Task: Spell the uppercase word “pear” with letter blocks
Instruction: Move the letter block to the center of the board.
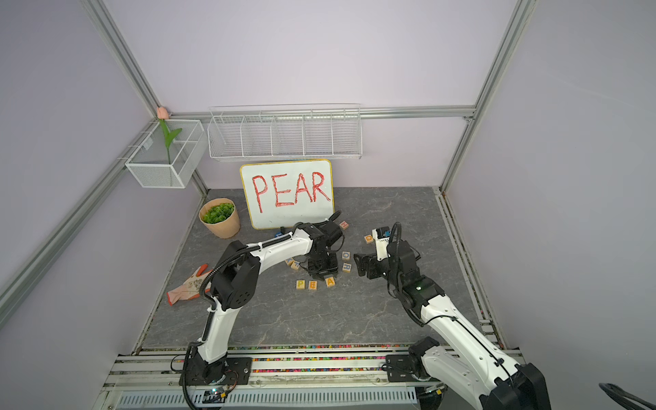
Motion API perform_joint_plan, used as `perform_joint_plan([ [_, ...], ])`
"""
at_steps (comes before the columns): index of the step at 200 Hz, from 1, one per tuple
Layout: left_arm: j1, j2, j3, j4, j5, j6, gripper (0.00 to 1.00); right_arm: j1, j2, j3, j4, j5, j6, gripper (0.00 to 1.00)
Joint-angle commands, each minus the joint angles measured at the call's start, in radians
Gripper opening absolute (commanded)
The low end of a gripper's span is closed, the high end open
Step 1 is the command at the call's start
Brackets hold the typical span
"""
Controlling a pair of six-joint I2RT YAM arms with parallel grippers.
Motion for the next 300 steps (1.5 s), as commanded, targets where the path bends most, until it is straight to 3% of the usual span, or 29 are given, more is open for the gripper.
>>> perform_joint_plan([
  [1,-0.018,0.035,0.040,-0.068,-0.074,0.036,0.48,0.006,0.007,-0.011,-0.005,0.005,-0.011,0.90],
  [160,-0.065,0.000,-0.006,-0.096,-0.173,0.074,0.36,0.006,0.019,-0.002,-0.009,0.022,-0.021,0.90],
  [231,-0.069,-0.090,-0.141,-0.039,-0.176,0.041,0.35,0.007,0.043,0.011,-0.013,0.028,-0.027,0.90],
  [300,-0.068,-0.094,-0.134,-0.012,-0.206,0.049,0.35,0.006,0.048,0.020,-0.023,0.027,-0.031,0.90],
])
